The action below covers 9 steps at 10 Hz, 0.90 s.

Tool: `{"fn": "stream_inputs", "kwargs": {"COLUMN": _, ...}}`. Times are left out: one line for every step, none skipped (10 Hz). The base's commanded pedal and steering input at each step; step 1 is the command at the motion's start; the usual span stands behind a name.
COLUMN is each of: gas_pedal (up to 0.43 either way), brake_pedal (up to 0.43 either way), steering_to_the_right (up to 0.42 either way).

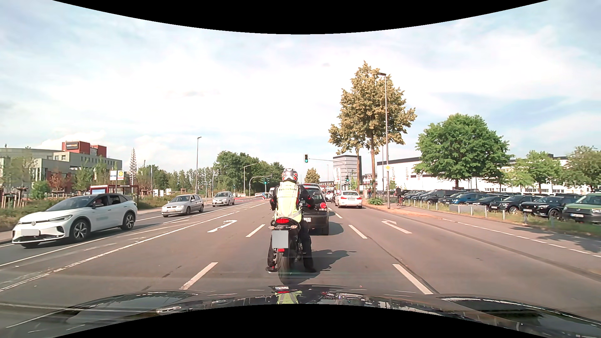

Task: Follow the waypoints while adhering to traffic rules and regulations

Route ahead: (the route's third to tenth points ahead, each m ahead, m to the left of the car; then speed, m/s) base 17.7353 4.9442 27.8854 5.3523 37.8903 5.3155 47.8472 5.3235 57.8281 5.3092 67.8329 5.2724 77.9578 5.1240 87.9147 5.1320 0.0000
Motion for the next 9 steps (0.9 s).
{"fn": "stream_inputs", "kwargs": {"gas_pedal": 0.000, "brake_pedal": 0.000, "steering_to_the_right": -0.006}}
{"fn": "stream_inputs", "kwargs": {"gas_pedal": 0.000, "brake_pedal": 0.000, "steering_to_the_right": -0.006}}
{"fn": "stream_inputs", "kwargs": {"gas_pedal": 0.000, "brake_pedal": 0.000, "steering_to_the_right": -0.006}}
{"fn": "stream_inputs", "kwargs": {"gas_pedal": 0.000, "brake_pedal": 0.000, "steering_to_the_right": -0.006}}
{"fn": "stream_inputs", "kwargs": {"gas_pedal": 0.000, "brake_pedal": 0.000, "steering_to_the_right": -0.006}}
{"fn": "stream_inputs", "kwargs": {"gas_pedal": 0.000, "brake_pedal": 0.000, "steering_to_the_right": -0.006}}
{"fn": "stream_inputs", "kwargs": {"gas_pedal": 0.000, "brake_pedal": 0.000, "steering_to_the_right": -0.006}}
{"fn": "stream_inputs", "kwargs": {"gas_pedal": 0.000, "brake_pedal": 0.000, "steering_to_the_right": -0.006}}
{"fn": "stream_inputs", "kwargs": {"gas_pedal": 0.000, "brake_pedal": 0.000, "steering_to_the_right": -0.006}}
